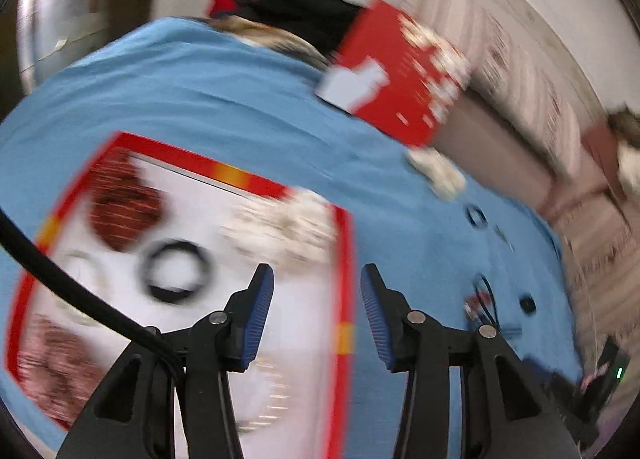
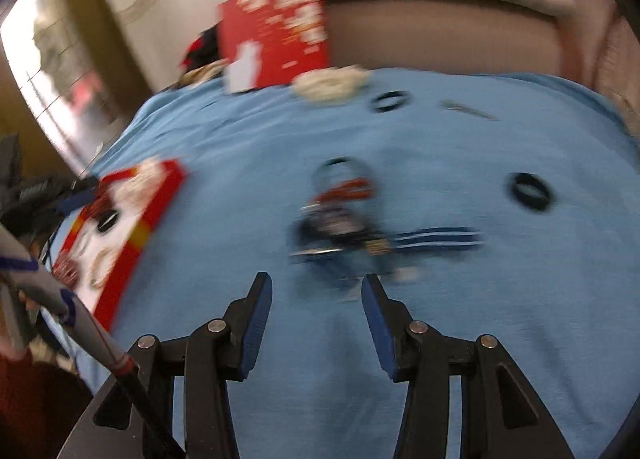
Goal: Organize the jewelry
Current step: 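Grasp the blue striped watch strap with the left tool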
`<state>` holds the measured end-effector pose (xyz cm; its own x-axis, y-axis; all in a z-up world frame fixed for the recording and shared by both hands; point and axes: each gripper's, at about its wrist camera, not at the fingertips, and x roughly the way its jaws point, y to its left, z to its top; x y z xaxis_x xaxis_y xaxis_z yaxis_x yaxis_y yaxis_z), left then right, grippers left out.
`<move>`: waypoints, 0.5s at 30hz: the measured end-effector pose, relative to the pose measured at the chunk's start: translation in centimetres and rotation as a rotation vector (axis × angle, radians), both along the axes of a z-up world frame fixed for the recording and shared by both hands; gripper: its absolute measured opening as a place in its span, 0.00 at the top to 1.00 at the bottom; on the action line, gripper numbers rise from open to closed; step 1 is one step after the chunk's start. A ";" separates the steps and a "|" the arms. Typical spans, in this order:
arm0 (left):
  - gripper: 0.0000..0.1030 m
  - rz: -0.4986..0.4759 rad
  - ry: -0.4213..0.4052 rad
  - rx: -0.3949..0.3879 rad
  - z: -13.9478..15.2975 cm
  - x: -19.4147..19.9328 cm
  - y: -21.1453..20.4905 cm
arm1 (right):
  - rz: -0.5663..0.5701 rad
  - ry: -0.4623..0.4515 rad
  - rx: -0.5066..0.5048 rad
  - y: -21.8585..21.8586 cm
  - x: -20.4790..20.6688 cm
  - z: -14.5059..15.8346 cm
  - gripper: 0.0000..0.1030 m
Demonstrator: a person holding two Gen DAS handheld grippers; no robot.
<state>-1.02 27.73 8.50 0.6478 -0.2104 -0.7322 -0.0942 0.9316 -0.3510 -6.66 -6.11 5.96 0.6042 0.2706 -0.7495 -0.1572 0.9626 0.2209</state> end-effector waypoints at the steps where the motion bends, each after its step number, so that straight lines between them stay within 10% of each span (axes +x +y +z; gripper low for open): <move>1: 0.57 -0.034 0.016 -0.002 -0.4 0.4 -1.6 | -0.029 -0.009 -0.008 -1.3 0.1 0.1 0.51; 15: 0.58 -0.318 0.132 -0.023 -4.6 2.8 -15.0 | -0.123 0.039 0.147 -7.9 3.6 -2.1 0.51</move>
